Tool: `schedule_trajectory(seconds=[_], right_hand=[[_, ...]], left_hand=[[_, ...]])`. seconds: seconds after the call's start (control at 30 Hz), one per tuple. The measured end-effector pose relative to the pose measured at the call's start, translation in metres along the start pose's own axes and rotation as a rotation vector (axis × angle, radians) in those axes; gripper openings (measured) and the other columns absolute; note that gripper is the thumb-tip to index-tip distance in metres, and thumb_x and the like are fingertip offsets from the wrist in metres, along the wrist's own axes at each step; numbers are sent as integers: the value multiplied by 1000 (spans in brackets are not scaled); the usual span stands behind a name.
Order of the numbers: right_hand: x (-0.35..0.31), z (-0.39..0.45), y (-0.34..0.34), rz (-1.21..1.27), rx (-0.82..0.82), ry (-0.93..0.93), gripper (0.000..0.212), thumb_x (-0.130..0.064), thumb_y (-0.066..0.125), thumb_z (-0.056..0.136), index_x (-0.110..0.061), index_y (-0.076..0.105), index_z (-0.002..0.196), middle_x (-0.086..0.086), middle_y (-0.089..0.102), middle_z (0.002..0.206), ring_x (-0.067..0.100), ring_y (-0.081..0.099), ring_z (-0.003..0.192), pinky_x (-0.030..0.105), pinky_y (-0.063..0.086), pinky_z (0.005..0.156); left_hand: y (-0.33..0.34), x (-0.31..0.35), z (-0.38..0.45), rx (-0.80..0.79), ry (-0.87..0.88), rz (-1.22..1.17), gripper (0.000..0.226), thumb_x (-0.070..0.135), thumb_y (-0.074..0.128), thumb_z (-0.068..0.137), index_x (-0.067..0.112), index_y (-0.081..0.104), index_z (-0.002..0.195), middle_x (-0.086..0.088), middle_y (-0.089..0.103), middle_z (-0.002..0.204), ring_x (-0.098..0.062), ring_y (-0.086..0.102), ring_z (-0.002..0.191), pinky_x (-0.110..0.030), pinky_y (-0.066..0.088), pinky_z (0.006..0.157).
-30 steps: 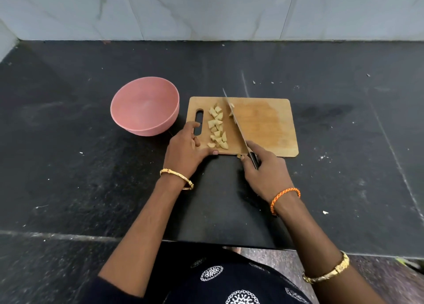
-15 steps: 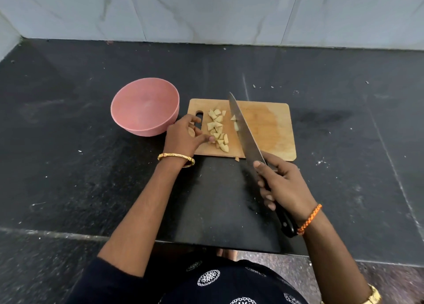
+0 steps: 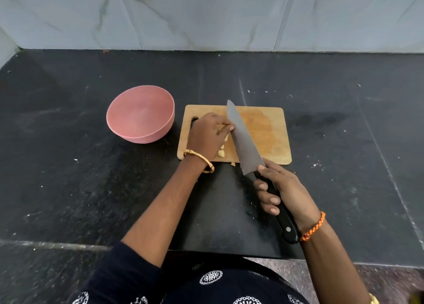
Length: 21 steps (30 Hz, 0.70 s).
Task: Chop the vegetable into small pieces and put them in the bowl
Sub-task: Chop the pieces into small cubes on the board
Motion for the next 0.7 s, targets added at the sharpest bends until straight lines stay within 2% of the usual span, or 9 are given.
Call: schedule_trajectory(seconds=[0.07,0.1,0.2,0.3,0.4,0.47,0.53,0.63,0.7], right_hand=[[-2,1,0,14,-12,-4,27,-11,42,97,-13,60,117,3,34,59,6,27,31,13,24,29],[-4,1,-1,12,-14,-12,27,-11,43,97,-13,60,117,3,34,60,6,27,31,13,24,29],[-10,4,-7,-24,37,-50,27,-10,44,97,-13,60,119,3,35,59,7,27,31,12,25,29],[-15,6,-13,-76,94,-94,25,-10,45,97,-13,60,117,3,35,58,7,27,31,13,26,29],[-18,8,-21,-84,142,-130,22,-9,45,97,-13,61,113,4,34,59,7,28,31,13,26,29],[-19,11,-25,-70,170,-140,21,-9,45,97,-11,61,111,4,35,60,7,28,31,13,27,30],[-21,14,-30,-37,197,-149,19,-8,45,97,-9,61,107,3,36,58,7,28,31,13,27,30],[-27,16,-36,6,239,-188,16,-8,46,97,-11,62,96,1,37,55,7,29,31,14,26,29],[-33,17,-41,-7,268,-222,17,-8,46,97,-13,62,95,1,37,54,7,29,31,14,26,28]], left_hand=[[-3,-8,0,-2,-17,84,14,20,68,82,13,73,92,-3,68,95,-19,60,89,-32,49,80],[-7,-11,-1,7,-32,112,13,19,68,81,13,73,92,-3,68,96,-20,61,89,-35,50,79],[-22,-21,-3,67,-146,-20,17,22,65,84,10,72,94,-4,70,94,-14,62,86,-25,48,78],[-31,-31,-4,110,-405,-255,20,25,57,88,11,67,99,3,64,84,-8,57,77,-22,45,74],[-13,-30,-2,-68,-670,-523,17,14,48,88,14,59,101,4,54,84,-12,53,74,-28,49,67],[5,-14,5,-248,-592,-530,34,3,47,85,16,55,116,0,58,104,-16,55,88,-35,51,81],[21,4,12,-325,-451,-454,44,0,54,85,15,53,126,-2,59,118,-14,57,101,-32,51,92],[40,21,16,-250,-401,-480,34,8,70,80,10,63,113,-4,65,108,-12,59,95,-26,49,90],[48,29,18,-198,-326,-372,35,12,77,72,8,67,105,-3,68,99,-15,62,89,-25,50,85]])
Point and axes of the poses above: each hand's wrist, its own z-axis towards the middle knuckle, its own y-axis out of the palm, x = y × z, the point moved 8 cm from there along z, towards the middle knuckle
